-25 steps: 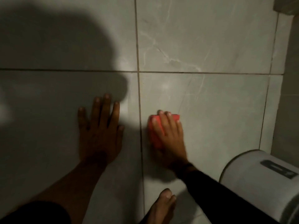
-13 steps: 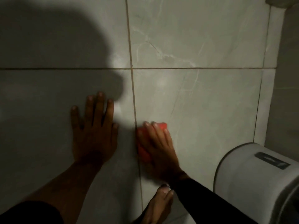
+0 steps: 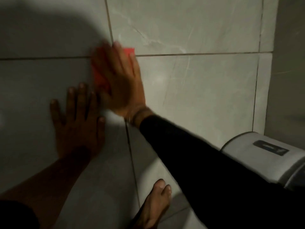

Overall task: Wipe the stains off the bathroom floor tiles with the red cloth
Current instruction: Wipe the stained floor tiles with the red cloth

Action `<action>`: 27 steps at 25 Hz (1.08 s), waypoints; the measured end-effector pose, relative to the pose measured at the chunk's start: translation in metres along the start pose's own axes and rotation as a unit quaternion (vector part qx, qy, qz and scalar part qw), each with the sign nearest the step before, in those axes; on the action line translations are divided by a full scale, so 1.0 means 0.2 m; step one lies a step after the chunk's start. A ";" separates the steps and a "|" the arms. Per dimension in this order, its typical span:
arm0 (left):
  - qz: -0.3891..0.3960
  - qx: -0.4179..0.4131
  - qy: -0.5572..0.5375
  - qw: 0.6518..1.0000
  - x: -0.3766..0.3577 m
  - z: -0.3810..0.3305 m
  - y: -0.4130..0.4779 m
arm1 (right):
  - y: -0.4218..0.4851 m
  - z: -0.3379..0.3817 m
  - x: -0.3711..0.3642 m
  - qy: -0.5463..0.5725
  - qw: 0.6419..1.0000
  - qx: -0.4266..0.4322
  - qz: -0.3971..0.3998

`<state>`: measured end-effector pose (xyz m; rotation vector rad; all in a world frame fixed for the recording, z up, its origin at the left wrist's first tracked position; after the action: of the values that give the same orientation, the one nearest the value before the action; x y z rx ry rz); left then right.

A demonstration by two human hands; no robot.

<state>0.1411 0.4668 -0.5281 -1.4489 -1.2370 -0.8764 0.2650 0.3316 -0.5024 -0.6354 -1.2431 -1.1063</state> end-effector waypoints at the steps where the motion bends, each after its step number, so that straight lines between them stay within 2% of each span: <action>1: 0.000 -0.001 -0.001 1.000 0.00 0.00 0.00 | -0.18 0.10 0.01 0.039 0.999 0.029 0.017; 3: -0.004 -0.007 0.003 1.000 0.01 0.00 0.00 | -0.66 0.21 0.09 0.049 0.992 0.027 0.109; 5: -0.011 -0.014 0.004 1.000 0.03 -0.01 -0.01 | -1.10 0.15 0.20 0.018 0.980 0.012 0.196; 7: -0.009 -0.008 0.002 1.000 0.04 -0.02 -0.01 | -1.30 -0.07 0.31 -0.039 0.966 -0.087 0.240; 9: -0.002 -0.006 0.006 1.000 0.05 -0.02 -0.01 | -1.23 -0.39 0.38 -0.083 0.947 -0.230 0.208; 11: -0.002 -0.005 0.009 1.000 0.05 -0.02 -0.01 | -0.91 -0.68 0.42 -0.092 0.915 -0.383 0.092; 13: -0.002 -0.003 0.010 1.000 0.04 -0.01 -0.01 | -0.48 -0.88 0.38 -0.099 0.888 -0.449 -0.001; 14: -0.001 -0.004 0.008 1.000 0.04 -0.02 -0.01 | -0.29 -0.89 0.34 -0.100 0.895 -0.435 -0.014; 16: -0.004 -0.004 0.009 1.000 0.04 -0.02 0.00 | -0.08 -0.68 0.19 -0.104 0.950 -0.295 -0.006; 17: -0.001 -0.006 0.010 1.000 0.04 -0.01 0.01 | -0.13 -0.52 0.14 -0.105 0.969 -0.220 0.030; 19: 0.005 0.002 0.005 1.000 0.05 -0.01 0.00 | -0.45 -0.26 0.14 -0.075 0.980 -0.124 0.133; 21: 0.010 0.005 0.007 1.000 0.05 -0.01 -0.01 | -0.75 -0.31 0.25 -0.062 0.974 -0.139 0.166; 24: -0.001 -0.004 0.009 1.000 0.05 -0.03 0.00 | -0.67 -0.63 0.32 -0.060 0.941 -0.323 0.080; 25: 0.005 -0.005 0.008 1.000 0.05 -0.02 0.00 | -0.58 -0.63 0.30 -0.065 0.938 -0.336 0.063; 26: 0.010 -0.006 0.011 1.000 0.04 -0.01 -0.01 | -0.55 -0.59 0.25 -0.070 0.945 -0.311 0.068; 27: 0.009 -0.013 0.013 1.000 0.05 -0.01 -0.01 | -0.57 -0.49 0.20 -0.073 0.961 -0.247 0.098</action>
<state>0.1417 0.4675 -0.5186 -1.4623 -1.1954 -0.8982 0.2003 0.1904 -0.5093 -1.2114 -0.9981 -1.2254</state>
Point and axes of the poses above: each hand's wrist, its own y-axis towards the middle knuckle, its own x-axis out of the back of the hand, z = x × y, the point moved 4 cm from there along y, towards the middle knuckle, and after that the axes turned 6 degrees about x, right-handed, at the moved point
